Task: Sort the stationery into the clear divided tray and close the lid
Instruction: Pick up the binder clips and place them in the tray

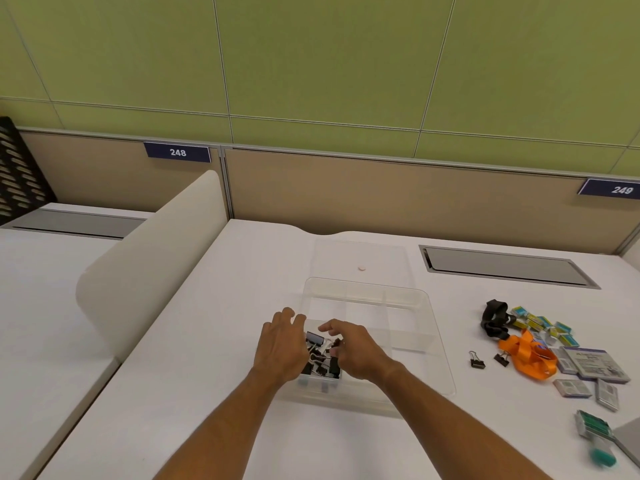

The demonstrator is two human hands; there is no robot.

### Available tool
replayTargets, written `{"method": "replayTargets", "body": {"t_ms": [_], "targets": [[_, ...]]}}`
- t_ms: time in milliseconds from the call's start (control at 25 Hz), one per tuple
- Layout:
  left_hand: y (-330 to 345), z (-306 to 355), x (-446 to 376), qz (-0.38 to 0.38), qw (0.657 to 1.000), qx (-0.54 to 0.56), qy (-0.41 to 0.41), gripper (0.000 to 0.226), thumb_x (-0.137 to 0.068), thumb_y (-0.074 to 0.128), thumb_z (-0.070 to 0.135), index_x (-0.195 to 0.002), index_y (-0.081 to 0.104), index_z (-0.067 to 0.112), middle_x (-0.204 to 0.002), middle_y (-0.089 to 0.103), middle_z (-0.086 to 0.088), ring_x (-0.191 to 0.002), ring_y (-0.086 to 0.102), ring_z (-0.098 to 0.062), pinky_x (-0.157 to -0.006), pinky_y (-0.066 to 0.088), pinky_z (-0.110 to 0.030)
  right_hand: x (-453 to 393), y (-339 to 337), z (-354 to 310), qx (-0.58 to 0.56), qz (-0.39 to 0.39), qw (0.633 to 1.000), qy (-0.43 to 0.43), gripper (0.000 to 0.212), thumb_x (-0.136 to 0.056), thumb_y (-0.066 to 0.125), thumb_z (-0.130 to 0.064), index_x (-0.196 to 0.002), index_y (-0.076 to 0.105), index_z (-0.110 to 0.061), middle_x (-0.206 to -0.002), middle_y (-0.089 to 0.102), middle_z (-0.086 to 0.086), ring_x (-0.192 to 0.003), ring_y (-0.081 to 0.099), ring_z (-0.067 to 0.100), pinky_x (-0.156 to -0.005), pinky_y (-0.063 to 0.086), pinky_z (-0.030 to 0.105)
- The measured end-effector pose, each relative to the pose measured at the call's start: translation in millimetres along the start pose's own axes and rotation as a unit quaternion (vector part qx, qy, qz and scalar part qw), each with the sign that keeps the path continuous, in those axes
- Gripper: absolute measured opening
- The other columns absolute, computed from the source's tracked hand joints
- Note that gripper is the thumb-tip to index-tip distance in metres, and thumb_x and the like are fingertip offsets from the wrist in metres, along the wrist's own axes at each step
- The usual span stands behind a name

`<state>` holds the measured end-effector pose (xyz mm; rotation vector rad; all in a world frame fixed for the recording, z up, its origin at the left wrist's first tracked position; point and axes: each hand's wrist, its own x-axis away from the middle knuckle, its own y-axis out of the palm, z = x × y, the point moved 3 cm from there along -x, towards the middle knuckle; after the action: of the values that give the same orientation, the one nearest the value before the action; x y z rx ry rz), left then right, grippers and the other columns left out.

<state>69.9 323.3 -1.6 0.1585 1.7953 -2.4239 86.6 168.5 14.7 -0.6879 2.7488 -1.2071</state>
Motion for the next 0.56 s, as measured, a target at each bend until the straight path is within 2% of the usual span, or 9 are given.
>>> {"method": "replayTargets", "body": {"t_ms": [80,200,280,480,560], "targets": [[-0.5,-0.9,0.6,0.0,1.0,0.004,0.002,0.039,-0.096,0.039,0.022,-0.134,0.047,0.017,-0.138,0.045,-0.005,-0.124,0.043,-0.022,-0.099,0.037,-0.036,-1.1,0.7,-1.1,0.004,0.009,1.0,0.002,0.046,-0.087,0.053,0.006,-0.125,0.055,-0.021,-0.129,0.053,0.008,-0.11,0.056,0.021,-0.086,0.046,0.024],[-1.6,-0.4,1.3,-0.002,1.0,0.003,0.007,0.04,-0.097,0.039,0.025,-0.136,0.045,0.017,-0.14,0.044,-0.005,-0.126,0.042,-0.022,-0.1,0.036,-0.036,-2.2,0.7,-3.4,0.01,0.028,1.0,0.001,0.04,-0.087,0.058,0.003,-0.12,0.057,-0.019,-0.126,0.054,0.008,-0.103,0.056,0.018,-0.086,0.048,0.026],[-2.5,0.9,2.1,-0.005,1.0,0.002,0.013,0.041,-0.097,0.038,0.027,-0.137,0.043,0.017,-0.142,0.043,-0.006,-0.127,0.041,-0.022,-0.101,0.036,-0.037,-1.1,2.1,-4.0,0.001,0.026,1.0,0.001,0.04,-0.086,0.061,0.001,-0.119,0.057,-0.019,-0.126,0.053,0.006,-0.105,0.056,0.019,-0.085,0.047,0.024],[-3.3,4.4,4.0,-0.011,1.0,-0.005,0.027,0.053,-0.093,0.036,0.036,-0.143,0.036,0.018,-0.149,0.036,-0.009,-0.134,0.033,-0.024,-0.107,0.03,-0.038,7.0,1.1,1.9,-0.021,0.054,0.998,-0.006,0.045,-0.08,0.065,-0.005,-0.12,0.054,-0.023,-0.126,0.053,0.004,-0.117,0.051,0.02,-0.102,0.047,0.035],[-1.7,8.1,4.3,-0.022,0.999,-0.004,0.035,0.064,-0.088,0.033,0.045,-0.147,0.032,0.019,-0.154,0.03,-0.01,-0.139,0.028,-0.025,-0.111,0.026,-0.039,12.5,-3.9,5.5,0.011,0.093,0.995,-0.018,0.045,-0.08,0.063,-0.013,-0.123,0.053,-0.023,-0.126,0.054,0.001,-0.118,0.049,0.017,-0.104,0.042,0.03]]}}
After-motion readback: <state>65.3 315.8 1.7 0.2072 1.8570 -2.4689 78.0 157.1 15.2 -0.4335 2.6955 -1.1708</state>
